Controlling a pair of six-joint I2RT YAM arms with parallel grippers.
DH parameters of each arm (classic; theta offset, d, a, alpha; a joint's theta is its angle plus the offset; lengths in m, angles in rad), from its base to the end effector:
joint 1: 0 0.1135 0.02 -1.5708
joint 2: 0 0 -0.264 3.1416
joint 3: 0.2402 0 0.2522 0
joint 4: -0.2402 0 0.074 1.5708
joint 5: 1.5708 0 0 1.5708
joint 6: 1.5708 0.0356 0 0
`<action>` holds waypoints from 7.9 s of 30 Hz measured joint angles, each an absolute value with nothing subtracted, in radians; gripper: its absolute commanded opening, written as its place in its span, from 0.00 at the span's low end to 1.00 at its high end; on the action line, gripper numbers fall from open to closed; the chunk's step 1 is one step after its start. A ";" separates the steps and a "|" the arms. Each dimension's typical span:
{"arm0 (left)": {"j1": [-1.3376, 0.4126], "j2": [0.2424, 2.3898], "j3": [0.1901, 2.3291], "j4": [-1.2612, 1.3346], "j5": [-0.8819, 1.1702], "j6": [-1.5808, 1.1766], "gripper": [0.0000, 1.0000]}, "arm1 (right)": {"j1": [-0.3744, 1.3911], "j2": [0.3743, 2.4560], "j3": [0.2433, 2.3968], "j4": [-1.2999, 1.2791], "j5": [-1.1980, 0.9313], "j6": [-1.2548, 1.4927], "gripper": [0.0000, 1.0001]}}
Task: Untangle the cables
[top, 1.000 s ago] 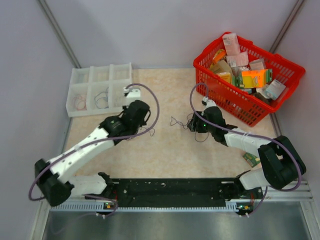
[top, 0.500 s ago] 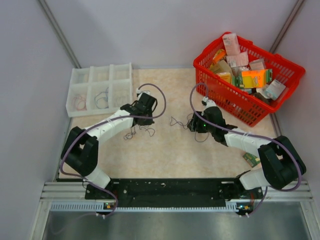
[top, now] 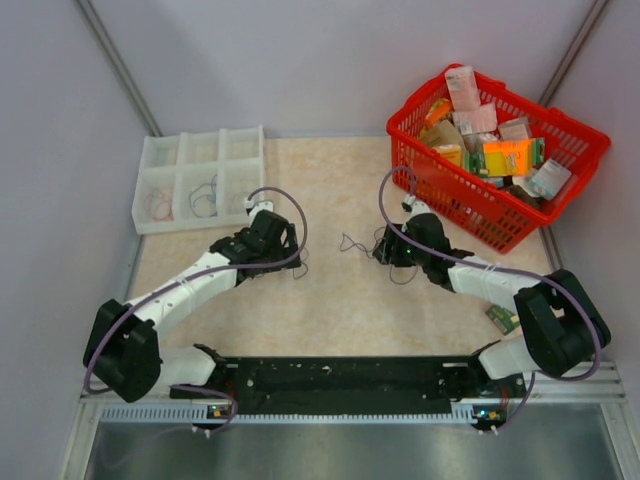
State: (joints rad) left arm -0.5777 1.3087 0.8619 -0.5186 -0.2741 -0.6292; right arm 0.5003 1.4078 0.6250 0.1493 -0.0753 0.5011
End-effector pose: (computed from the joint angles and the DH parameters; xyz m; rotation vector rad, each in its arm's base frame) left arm 0.2231 -0.1339 0.2277 -0.1712 2.4852 -0.1585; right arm 0.2456 0.1373 0.1790 -0.0425 2.2768 0.6286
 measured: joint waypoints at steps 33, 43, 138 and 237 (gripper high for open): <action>-0.460 1.616 0.940 -0.471 -0.215 -0.543 0.44 | 0.499 1.444 0.638 0.168 -0.122 0.519 0.51; -0.459 1.542 0.930 -0.495 -0.271 -0.522 0.00 | 0.494 1.444 0.638 0.171 -0.127 0.521 0.51; -0.509 0.806 0.261 0.060 0.215 -1.018 0.67 | 0.534 1.588 0.818 -0.104 0.215 0.403 0.45; -0.797 1.458 0.942 -0.496 -0.041 -0.312 0.00 | 0.467 1.016 0.358 0.330 -0.051 0.520 0.71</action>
State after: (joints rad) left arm -0.7971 1.4578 0.9417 -0.4965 -0.0406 -0.3122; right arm 0.4667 1.0161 0.3576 0.3298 -0.0513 0.5201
